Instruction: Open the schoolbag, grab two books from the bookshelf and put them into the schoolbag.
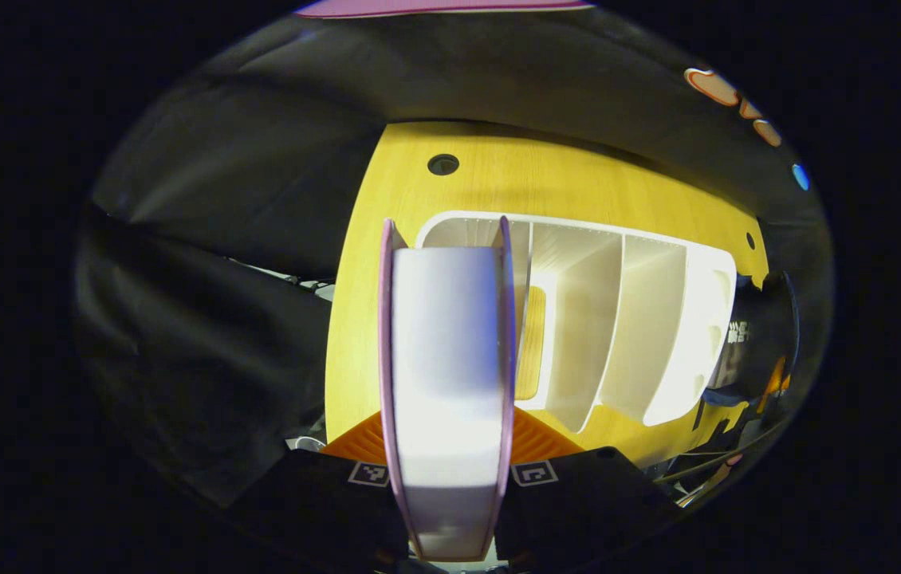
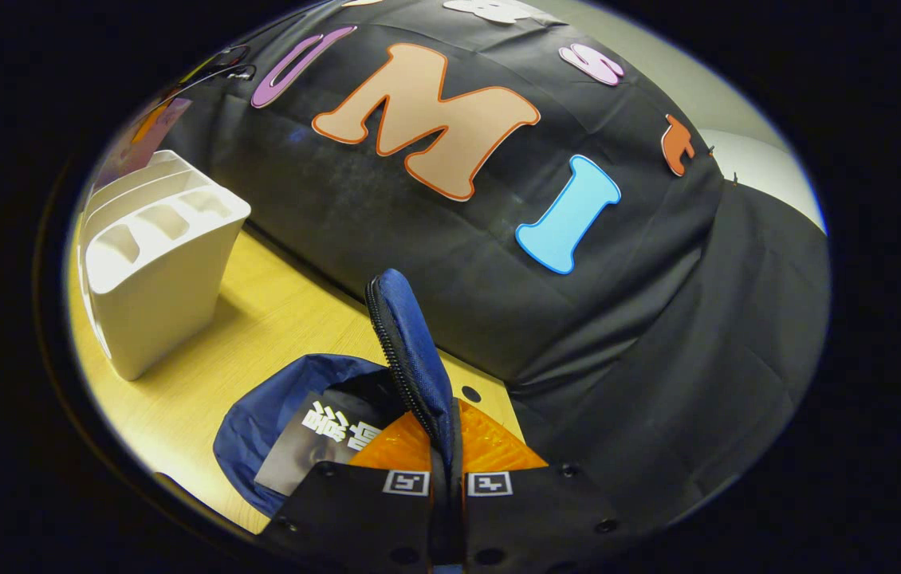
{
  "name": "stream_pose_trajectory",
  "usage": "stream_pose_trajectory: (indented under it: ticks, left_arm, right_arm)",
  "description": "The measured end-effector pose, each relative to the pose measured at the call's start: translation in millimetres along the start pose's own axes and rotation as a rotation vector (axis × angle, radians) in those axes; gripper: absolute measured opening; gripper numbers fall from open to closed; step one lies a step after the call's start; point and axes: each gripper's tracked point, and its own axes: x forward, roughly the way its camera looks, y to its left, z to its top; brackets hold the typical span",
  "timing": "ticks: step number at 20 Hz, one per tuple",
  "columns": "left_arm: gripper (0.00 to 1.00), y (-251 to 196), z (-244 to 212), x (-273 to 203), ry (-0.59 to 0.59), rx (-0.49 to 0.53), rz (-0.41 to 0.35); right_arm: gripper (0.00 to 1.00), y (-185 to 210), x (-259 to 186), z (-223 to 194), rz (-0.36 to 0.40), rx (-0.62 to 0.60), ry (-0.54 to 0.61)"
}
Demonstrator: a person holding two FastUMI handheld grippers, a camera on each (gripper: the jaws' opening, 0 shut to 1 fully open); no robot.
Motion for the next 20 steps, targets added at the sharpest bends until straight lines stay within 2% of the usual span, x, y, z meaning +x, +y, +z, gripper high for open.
stream_pose_trajectory:
  ticks: [1, 2, 5, 7, 10, 11, 14, 15, 16, 17, 20]
  left_arm:
    - [0.4, 0, 1, -12, -0.029, -0.02, 0.002]
    - [0.41, -2, 2, -23, -0.053, -0.029, 0.002]
    - [0.4, -4, 2, -64, -0.137, -0.039, 0.012]
    - [0.4, -9, 0, -88, -0.17, -0.043, 0.012]
    - [0.41, -27, 0, -120, -0.234, -0.065, -0.024]
    - [0.4, -35, 1, -129, -0.257, -0.07, -0.045]
    - [0.41, -62, 3, -150, -0.322, -0.066, -0.113]
    - [0.36, -72, 1, -153, -0.333, -0.067, -0.136]
    - [0.4, -86, -2, -156, -0.337, -0.064, -0.17]
    - [0.37, -100, -5, -158, -0.338, -0.067, -0.215]
    - [0.37, -147, -5, -164, -0.338, -0.078, -0.361]
  right_arm:
    - [0.05, 0, 0, -1, 0.004, 0.004, 0.0]
    - [0.02, -1, 0, -1, 0.01, 0.007, -0.001]
    - [0.06, -3, -1, 0, 0.023, 0.011, -0.007]
    - [0.04, -4, 0, 0, 0.031, 0.008, -0.014]
    - [0.02, -7, 0, 1, 0.04, 0.008, -0.025]
    - [0.05, -8, 0, 0, 0.041, 0.013, -0.028]
    - [0.04, -12, -1, 0, 0.04, 0.03, -0.032]
    - [0.04, -14, -1, 0, 0.038, 0.033, -0.034]
    - [0.04, -15, -1, 1, 0.037, 0.037, -0.034]
    - [0.04, -16, -1, 0, 0.037, 0.04, -0.035]
    - [0.04, -21, -3, 1, 0.035, 0.041, -0.042]
